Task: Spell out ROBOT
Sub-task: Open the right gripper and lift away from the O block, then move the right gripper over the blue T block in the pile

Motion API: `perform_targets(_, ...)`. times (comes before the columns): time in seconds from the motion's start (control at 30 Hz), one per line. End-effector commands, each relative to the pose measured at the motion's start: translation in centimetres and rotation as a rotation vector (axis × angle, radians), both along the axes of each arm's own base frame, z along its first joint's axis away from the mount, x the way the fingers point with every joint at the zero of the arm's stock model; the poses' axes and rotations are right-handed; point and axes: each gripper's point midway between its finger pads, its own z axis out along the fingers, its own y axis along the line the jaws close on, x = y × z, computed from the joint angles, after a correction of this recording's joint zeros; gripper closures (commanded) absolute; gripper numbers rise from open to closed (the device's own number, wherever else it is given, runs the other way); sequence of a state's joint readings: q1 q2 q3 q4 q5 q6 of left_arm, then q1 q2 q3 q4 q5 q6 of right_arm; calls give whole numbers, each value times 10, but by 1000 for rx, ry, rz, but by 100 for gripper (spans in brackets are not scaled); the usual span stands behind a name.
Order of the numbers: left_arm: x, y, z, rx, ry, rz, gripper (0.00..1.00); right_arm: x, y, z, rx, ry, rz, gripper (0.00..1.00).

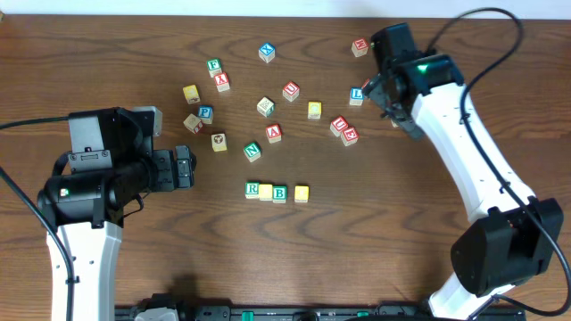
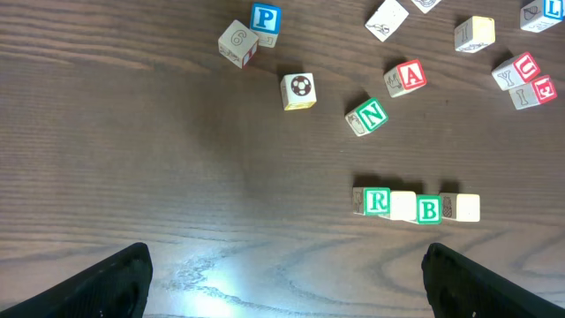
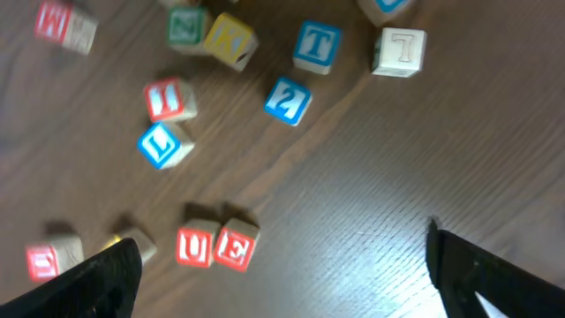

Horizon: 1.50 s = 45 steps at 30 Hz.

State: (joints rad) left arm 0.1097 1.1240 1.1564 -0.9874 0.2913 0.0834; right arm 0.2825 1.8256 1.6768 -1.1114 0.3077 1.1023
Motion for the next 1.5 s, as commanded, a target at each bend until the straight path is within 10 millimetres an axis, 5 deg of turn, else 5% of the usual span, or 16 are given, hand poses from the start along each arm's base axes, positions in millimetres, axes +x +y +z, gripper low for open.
perform_targets(0.0, 1, -1, 5, -4, -16, -14, 4, 4, -19, 6, 57, -60, -223, 1)
perform_targets(0.23, 1, -1, 5, -4, -16, -14, 4, 8, -48, -13, 61, -12, -290, 1)
perform_targets(0.73, 1, -1, 5, -4, -16, -15, 4, 15, -87, -107, 93, 208, -328, 8)
perform_targets(0.97, 1, -1, 5, -4, -16, -14, 4, 21, -89, -115, 77, 205, -301, 17)
perform_targets(1.47, 1, -1, 5, -4, -16, -14, 4, 50, -93, -115, 64, 92, -292, 17)
